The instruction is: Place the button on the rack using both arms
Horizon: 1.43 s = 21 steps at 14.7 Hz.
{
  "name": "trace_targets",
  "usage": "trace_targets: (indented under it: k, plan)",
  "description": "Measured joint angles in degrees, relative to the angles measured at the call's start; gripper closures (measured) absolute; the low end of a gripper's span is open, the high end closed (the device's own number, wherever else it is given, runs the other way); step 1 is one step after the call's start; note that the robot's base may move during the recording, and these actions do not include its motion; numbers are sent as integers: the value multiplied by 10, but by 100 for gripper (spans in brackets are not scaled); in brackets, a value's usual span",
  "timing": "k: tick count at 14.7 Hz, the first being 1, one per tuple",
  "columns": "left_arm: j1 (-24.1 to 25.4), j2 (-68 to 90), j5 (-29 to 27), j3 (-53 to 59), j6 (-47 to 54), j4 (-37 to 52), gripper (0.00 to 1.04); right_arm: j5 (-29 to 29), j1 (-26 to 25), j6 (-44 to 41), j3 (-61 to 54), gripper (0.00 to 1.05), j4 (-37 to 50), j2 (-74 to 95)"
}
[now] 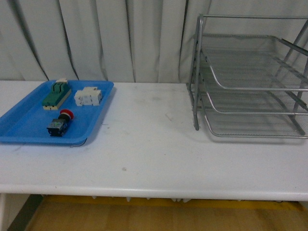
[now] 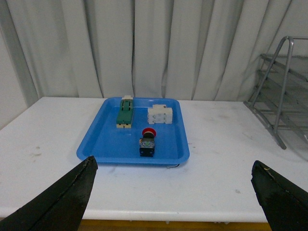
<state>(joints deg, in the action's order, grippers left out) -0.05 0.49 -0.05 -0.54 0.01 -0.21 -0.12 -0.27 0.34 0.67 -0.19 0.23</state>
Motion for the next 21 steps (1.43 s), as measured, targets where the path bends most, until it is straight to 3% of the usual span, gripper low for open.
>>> trace_targets:
  k: [21]
  plan:
    - [0,0,0,0,0,0,7,0,0,0,0,6,0,0]
